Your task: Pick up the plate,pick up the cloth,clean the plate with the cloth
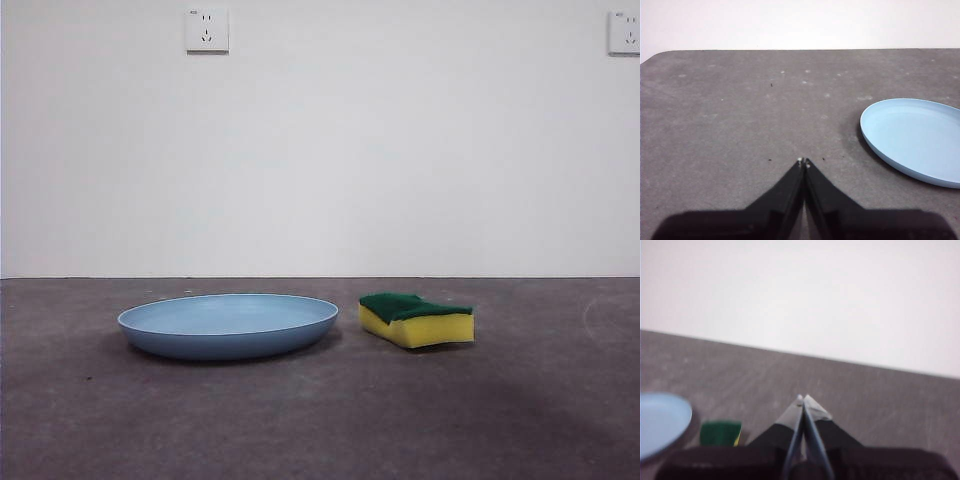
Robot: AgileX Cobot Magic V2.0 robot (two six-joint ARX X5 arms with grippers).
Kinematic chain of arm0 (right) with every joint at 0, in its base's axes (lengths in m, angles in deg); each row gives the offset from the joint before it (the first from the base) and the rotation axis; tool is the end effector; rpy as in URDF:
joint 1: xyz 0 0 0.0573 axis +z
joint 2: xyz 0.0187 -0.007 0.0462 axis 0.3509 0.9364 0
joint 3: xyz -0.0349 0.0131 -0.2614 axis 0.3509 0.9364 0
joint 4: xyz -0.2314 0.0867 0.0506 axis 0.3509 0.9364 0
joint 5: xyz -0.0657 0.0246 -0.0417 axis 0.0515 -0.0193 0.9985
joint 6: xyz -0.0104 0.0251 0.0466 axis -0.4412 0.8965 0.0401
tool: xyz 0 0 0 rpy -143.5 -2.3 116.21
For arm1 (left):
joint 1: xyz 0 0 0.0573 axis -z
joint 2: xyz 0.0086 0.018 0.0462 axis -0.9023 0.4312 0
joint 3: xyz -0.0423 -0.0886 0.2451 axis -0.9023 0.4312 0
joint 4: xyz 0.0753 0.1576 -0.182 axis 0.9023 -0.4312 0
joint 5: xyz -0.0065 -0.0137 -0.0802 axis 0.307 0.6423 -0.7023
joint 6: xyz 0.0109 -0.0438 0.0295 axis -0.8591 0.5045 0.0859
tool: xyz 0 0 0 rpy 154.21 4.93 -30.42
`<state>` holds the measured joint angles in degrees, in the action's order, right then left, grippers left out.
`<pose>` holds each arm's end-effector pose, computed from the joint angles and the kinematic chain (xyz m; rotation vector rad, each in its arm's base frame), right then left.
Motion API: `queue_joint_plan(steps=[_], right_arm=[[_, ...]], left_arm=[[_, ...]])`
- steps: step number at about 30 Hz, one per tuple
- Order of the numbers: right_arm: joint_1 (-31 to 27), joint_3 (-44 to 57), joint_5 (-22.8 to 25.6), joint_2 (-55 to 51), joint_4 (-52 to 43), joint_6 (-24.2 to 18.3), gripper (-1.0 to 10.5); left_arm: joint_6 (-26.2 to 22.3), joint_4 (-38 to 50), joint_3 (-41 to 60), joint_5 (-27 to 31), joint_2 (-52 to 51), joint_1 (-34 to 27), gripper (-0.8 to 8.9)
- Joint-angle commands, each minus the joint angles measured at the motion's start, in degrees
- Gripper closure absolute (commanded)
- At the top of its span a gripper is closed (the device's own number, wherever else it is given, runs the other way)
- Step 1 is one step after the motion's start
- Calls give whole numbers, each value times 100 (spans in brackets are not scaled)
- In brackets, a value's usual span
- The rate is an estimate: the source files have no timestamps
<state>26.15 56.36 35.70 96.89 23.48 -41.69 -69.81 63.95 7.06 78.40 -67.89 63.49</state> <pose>0.1040 0.0140 0.2381 -0.1277 -0.0168 0.2284 0.0952 -0.0008 0.1521 -0.0286 0.1720 -0.0628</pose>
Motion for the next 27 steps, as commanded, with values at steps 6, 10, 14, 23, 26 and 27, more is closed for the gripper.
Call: queue_joint_plan(steps=[6,10,14,23,26,27], right_arm=[[-140,953,-7,-728,-129,170,945],[-304,1217,-7,-1128,-127,365,945],[-461,1447,-9,-1460,-125,538,945],[-485,1609,0,-1495,319,619,945],[-485,1609,-2,-1495,549,621,945],[-485,1609,-4,-1495,649,629,945]], left_arm=[[57,11,83,7,-15,-20,817],[57,11,83,7,-15,-20,817],[57,11,83,7,-15,-20,817],[57,11,83,7,-15,-20,817],[57,11,83,7,-15,-20,817],[57,11,83,7,-15,-20,817]])
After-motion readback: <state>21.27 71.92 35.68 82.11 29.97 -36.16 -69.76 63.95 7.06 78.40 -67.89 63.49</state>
